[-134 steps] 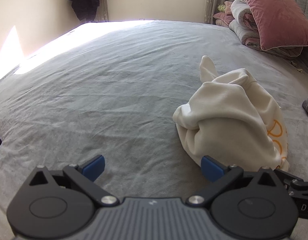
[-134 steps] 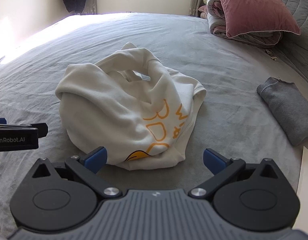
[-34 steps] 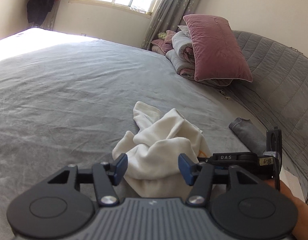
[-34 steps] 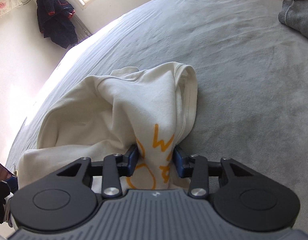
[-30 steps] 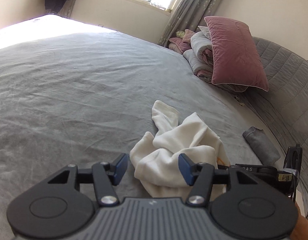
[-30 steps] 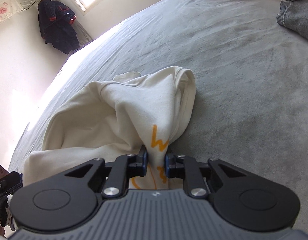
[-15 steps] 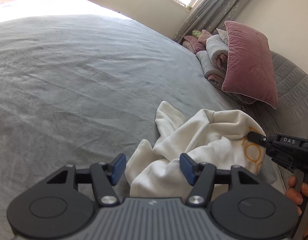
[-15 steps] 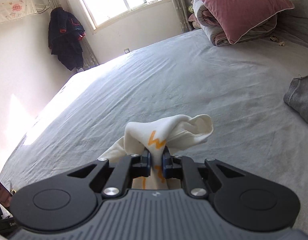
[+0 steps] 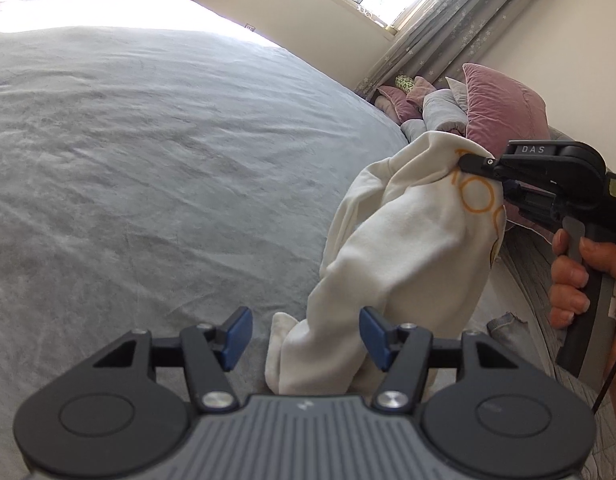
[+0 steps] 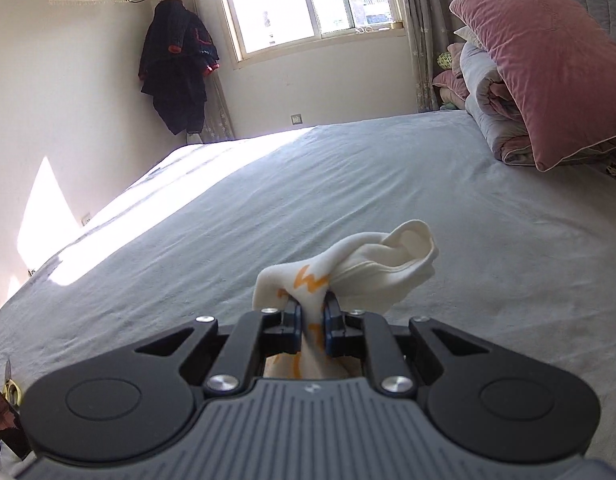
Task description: Fold clothes
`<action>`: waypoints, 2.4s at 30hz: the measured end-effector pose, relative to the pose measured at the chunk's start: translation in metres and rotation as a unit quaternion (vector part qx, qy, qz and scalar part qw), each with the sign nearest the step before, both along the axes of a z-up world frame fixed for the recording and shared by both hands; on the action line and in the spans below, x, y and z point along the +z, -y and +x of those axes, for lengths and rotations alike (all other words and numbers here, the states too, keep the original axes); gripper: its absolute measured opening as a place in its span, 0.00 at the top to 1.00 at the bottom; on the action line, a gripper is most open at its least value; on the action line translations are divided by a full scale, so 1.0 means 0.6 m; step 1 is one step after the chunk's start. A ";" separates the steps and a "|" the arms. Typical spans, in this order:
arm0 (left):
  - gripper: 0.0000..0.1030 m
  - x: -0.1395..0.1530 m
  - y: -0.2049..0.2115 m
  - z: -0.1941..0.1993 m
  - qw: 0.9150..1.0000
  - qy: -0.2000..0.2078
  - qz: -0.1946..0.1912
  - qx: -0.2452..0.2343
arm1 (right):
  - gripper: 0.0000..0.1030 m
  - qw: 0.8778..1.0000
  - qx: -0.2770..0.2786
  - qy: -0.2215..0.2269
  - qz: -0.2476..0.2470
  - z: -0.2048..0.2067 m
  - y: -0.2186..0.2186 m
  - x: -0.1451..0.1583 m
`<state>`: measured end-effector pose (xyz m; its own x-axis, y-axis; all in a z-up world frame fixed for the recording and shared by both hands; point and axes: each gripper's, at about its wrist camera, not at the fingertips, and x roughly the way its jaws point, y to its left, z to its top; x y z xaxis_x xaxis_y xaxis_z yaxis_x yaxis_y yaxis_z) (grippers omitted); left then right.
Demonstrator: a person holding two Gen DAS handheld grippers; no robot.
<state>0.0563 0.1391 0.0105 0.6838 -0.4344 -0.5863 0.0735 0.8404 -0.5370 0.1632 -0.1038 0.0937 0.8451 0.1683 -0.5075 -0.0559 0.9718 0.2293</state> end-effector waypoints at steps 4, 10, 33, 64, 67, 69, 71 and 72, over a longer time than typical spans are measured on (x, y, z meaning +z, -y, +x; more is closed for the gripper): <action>0.41 -0.006 -0.002 0.008 1.000 -0.006 -0.005 -0.004 | 0.87 1.000 0.008 -0.011 -0.001 0.049 -0.022 -0.013; 0.41 -0.024 0.009 0.023 1.000 -0.021 0.017 -0.012 | 0.86 0.998 0.011 -0.044 0.033 0.103 -0.038 -0.043; 0.45 -0.043 0.041 0.020 0.996 -0.039 0.069 -0.028 | 0.43 0.995 0.063 -0.082 0.002 -0.007 0.016 -0.077; 0.96 -0.027 0.083 0.023 0.997 0.010 0.078 -0.012 | 0.43 0.982 0.081 -0.124 0.120 -0.140 0.065 -0.177; 0.96 -0.019 0.089 0.018 0.996 0.027 0.079 -0.014 | 0.43 0.981 0.086 -0.120 0.128 -0.159 0.058 -0.177; 0.96 -0.015 0.089 0.016 0.997 0.034 0.073 -0.019 | 0.43 0.981 0.078 -0.111 0.141 -0.172 0.056 -0.182; 0.96 -0.013 0.087 0.014 0.997 0.039 0.065 -0.021 | 0.40 0.979 0.071 -0.106 0.158 -0.183 0.056 -0.196; 0.96 -0.011 0.086 0.013 0.997 0.041 0.060 -0.022 | 0.40 0.978 0.068 -0.104 0.166 -0.187 0.056 -0.203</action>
